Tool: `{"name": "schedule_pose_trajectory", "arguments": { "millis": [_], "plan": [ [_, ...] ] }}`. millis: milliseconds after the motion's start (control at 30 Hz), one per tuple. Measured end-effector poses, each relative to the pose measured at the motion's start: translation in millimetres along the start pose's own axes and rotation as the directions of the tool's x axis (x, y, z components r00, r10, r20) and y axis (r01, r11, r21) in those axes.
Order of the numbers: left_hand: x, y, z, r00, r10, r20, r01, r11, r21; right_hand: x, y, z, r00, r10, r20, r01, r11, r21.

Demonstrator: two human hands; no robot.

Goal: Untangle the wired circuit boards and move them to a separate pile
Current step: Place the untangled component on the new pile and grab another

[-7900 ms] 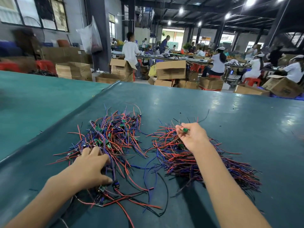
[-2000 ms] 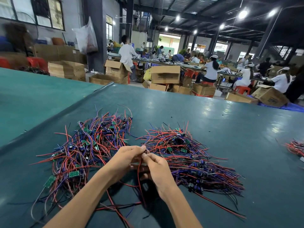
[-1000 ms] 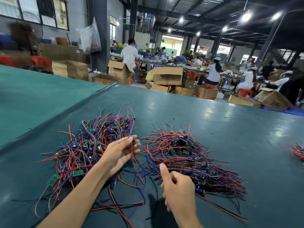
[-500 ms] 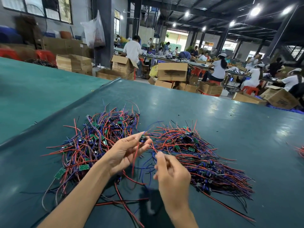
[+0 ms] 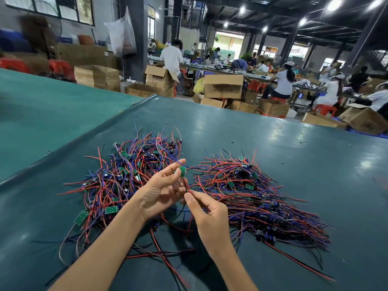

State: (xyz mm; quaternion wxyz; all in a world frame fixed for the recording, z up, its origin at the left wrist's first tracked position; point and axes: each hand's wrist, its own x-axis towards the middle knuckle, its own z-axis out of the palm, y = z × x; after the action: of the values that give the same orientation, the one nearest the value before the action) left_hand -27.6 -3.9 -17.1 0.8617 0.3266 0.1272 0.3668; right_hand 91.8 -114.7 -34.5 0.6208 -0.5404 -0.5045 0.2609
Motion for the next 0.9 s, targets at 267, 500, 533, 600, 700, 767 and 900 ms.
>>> {"name": "schedule_pose_trajectory", "arguments": {
  "millis": [267,500,533,600,700,767,900],
  "plan": [
    [-3,-1,2,1.000,0.026,-0.004,-0.026,1.000,0.009,0,0,-2,1.000,-0.009,-0.017,0.010,0.995,0.095],
    [-4,0,6,1.000,0.015,-0.027,-0.015,1.000,0.015,2,3,-7,0.998,-0.057,-0.023,0.057,0.998,0.017],
    [-3,0,6,0.999,0.019,-0.034,-0.018,1.000,0.021,1,4,-8,0.997,-0.071,-0.033,0.071,0.997,-0.022],
    [-2,-1,8,0.998,0.038,-0.051,-0.037,0.999,0.037,1,6,-10,0.991,-0.119,-0.053,0.111,0.985,-0.131],
    [0,-3,8,0.994,0.074,-0.074,-0.071,0.996,0.048,1,8,-10,0.974,-0.216,-0.075,0.188,0.943,-0.274],
    [0,-4,6,0.995,0.073,-0.068,-0.071,0.997,0.030,0,8,-9,0.953,-0.290,-0.090,0.245,0.909,-0.337],
    [1,-3,3,0.997,0.071,-0.034,-0.071,0.997,-0.011,-1,11,-9,0.913,-0.397,-0.099,0.311,0.831,-0.462]
  ]
}}
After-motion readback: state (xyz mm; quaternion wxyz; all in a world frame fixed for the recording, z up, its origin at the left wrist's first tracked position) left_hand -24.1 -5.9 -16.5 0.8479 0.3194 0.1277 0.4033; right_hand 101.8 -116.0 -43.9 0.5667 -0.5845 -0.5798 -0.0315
